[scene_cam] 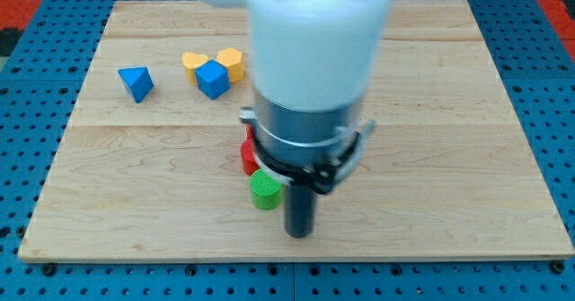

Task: Place the green circle into the triangle

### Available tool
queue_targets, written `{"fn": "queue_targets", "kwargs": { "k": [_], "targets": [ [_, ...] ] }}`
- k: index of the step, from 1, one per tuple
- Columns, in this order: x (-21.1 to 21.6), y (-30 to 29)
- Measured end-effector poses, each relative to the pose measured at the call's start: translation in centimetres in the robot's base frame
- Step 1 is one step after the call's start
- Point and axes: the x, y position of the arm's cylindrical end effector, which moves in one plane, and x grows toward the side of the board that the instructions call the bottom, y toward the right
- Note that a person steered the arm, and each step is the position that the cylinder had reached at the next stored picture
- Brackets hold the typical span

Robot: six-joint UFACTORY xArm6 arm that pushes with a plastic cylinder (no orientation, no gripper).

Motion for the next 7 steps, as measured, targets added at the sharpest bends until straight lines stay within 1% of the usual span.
{"fn": "queue_targets", "kwargs": {
  "k": [1,2,3,4,5,6,7],
  "targets": [
    [-2.4,0.3],
    [-2.5,-4.1],
    [-3.8,-10.3],
    [-8.0,-8.4],
    [-14.3,-12.0],
    [-11.8,-10.7],
    [-9.5,-7.2]
  ]
}}
